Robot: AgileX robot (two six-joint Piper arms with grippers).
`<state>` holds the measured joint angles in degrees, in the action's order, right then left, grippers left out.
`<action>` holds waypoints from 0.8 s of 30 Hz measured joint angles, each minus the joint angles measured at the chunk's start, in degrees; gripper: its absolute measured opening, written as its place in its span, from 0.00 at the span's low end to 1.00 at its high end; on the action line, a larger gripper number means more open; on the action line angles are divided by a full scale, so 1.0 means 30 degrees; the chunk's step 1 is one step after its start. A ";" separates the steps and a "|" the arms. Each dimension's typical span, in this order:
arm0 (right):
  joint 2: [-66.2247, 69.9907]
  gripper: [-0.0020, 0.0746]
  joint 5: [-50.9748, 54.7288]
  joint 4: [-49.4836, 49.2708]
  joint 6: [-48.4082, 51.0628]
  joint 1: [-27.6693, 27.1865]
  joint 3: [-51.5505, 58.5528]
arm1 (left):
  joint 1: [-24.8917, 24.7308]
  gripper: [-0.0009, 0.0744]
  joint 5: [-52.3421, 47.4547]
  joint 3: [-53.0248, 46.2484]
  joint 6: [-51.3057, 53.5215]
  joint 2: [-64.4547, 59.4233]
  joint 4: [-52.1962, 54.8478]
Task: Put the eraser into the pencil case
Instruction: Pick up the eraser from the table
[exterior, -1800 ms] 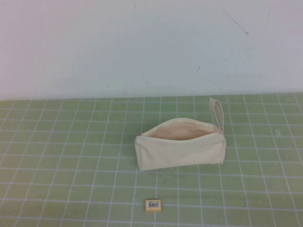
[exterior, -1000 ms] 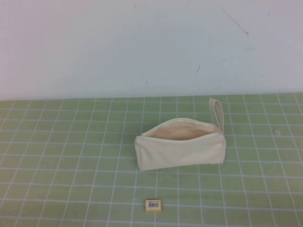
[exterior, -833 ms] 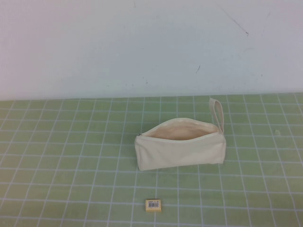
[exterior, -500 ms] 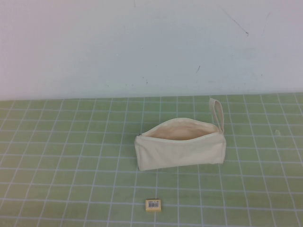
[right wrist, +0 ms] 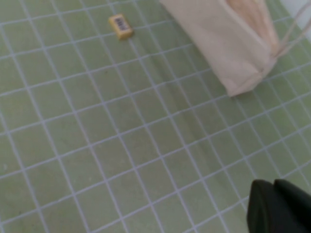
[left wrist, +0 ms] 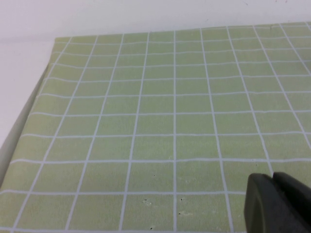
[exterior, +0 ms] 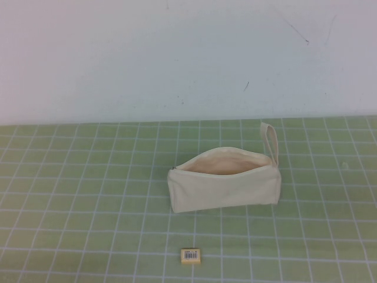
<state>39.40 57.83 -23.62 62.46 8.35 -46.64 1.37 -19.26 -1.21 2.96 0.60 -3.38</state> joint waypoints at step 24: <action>1.6568 0.02 -0.0987 0.7874 -0.4375 1.2277 -0.6590 | 0.0000 0.01 0.0000 0.0000 0.0000 0.0000 0.0000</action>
<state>89.10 54.87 0.00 49.34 45.18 -66.41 1.37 -19.26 -1.21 2.96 0.60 -3.38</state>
